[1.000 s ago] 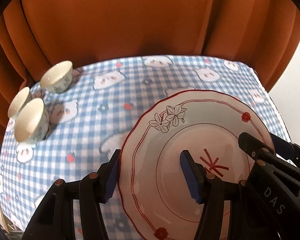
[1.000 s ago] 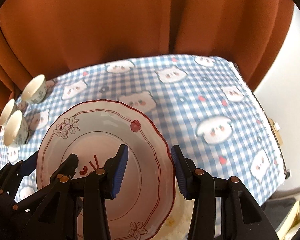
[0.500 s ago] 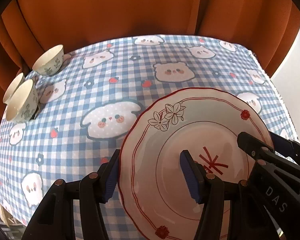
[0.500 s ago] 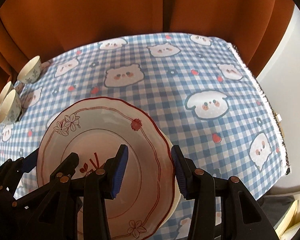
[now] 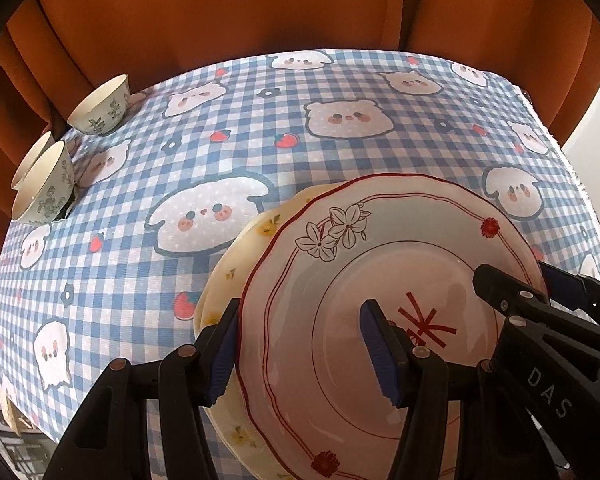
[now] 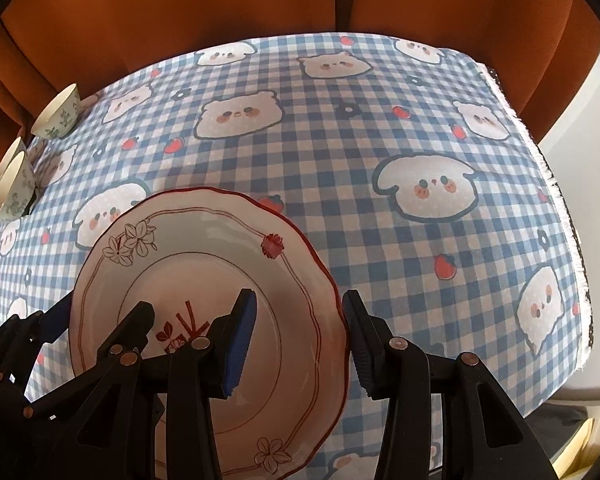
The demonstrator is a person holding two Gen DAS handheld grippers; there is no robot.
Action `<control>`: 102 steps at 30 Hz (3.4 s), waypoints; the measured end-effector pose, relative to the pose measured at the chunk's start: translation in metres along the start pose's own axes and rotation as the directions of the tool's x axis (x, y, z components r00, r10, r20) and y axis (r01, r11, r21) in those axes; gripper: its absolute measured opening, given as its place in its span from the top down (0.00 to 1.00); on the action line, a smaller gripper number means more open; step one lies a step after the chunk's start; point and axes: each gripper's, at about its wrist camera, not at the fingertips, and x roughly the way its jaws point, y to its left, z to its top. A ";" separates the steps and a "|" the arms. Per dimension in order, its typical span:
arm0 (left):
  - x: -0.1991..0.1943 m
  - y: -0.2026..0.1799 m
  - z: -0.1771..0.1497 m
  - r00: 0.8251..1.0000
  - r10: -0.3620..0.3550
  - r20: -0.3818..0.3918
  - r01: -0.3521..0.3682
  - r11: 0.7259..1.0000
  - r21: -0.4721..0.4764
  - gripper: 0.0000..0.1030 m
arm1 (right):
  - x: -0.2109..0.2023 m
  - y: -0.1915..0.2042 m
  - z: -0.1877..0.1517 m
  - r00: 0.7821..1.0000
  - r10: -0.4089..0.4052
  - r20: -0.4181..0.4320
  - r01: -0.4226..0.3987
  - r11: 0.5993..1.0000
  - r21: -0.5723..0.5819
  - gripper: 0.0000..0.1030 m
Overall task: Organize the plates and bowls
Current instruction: 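Lift the red-rimmed plate with both tools and carry it over the yellow-flower stack, then lower the red-rimmed plate onto the yellow-flower plates and open both tools, then move both tools to the large white leaf-pattern bowl and grip its rim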
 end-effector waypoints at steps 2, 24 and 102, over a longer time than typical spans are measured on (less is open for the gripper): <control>0.000 -0.002 -0.001 1.000 0.015 0.004 -0.015 1.000 0.004 0.42 | 0.002 -0.002 0.001 1.000 0.007 -0.006 -0.007 1.000 -0.005 0.53; 0.003 -0.011 -0.008 0.993 0.117 0.028 -0.118 0.993 0.022 0.42 | -0.002 -0.019 -0.008 0.996 0.094 0.010 -0.094 0.995 -0.015 0.74; -0.022 0.262 0.005 0.995 -0.088 0.055 0.089 0.996 -0.008 0.12 | -0.032 0.230 0.006 0.994 -0.019 0.111 0.015 0.999 0.039 0.27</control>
